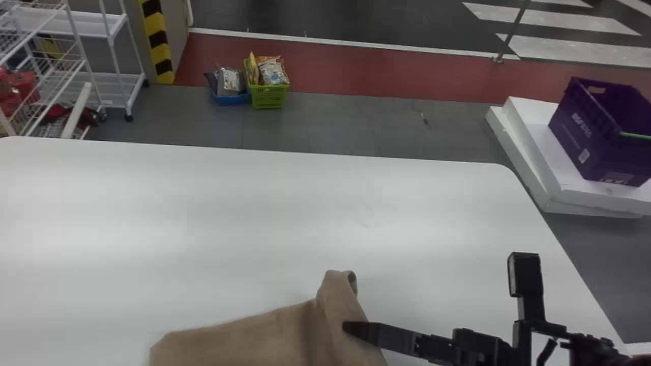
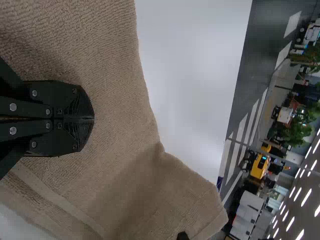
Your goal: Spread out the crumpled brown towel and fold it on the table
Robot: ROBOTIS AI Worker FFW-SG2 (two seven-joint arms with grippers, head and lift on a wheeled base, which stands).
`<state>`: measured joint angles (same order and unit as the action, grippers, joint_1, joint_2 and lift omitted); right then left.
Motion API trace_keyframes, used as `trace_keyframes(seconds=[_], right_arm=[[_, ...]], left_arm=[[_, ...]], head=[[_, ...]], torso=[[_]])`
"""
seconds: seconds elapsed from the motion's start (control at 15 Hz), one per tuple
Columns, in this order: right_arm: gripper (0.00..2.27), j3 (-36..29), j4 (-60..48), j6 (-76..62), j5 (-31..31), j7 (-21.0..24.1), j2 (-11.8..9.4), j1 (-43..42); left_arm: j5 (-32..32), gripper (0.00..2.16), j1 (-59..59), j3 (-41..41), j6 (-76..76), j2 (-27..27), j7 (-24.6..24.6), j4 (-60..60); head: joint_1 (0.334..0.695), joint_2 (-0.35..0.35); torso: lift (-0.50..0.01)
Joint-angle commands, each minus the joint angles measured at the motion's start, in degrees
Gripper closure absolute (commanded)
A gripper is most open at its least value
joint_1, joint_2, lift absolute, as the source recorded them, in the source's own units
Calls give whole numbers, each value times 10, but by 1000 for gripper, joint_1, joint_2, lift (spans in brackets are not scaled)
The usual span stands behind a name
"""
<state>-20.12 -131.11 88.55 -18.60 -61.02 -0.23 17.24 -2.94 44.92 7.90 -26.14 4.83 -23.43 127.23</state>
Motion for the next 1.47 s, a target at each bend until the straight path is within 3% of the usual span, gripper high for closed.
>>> trace_keyframes(seconds=[0.0, 0.53, 0.6, 0.67, 0.73, 1.07, 1.4], right_arm=[[1423, 37, -3, 15, -1, 5, 3, 5], [1396, 116, 37, 15, 4, 54, 3, -15], [991, 125, 37, 15, 4, 62, 3, -15], [329, 128, 36, 15, 2, 64, 3, -15], [-1, 127, 33, 15, -3, 63, 3, -16], [43, 43, 17, 15, -89, 25, 3, -19], [144, -28, -1, 15, -83, 1, 3, 6]], left_arm=[[0, 1838, -6, 4, -2, 0, 1, -4], [-6, 1878, -12, 12, -5, 3, -4, -1], [-6, 1878, -12, 12, -5, 3, -3, 0], [-6, 1878, -12, 12, -7, 3, -3, 1], [-7, 1878, -11, 12, -12, 4, -2, 3], [-8, 1878, -9, 11, -14, 9, -2, 6], [-13, 1878, -10, 2, -33, 10, -5, 21]], head=[[695, -105], [695, -10], [695, 5], [695, 13], [695, 20], [695, 34], [695, -60]], torso=[[-127], [-127], [-127], [-127], [-127], [-127], [-127]])
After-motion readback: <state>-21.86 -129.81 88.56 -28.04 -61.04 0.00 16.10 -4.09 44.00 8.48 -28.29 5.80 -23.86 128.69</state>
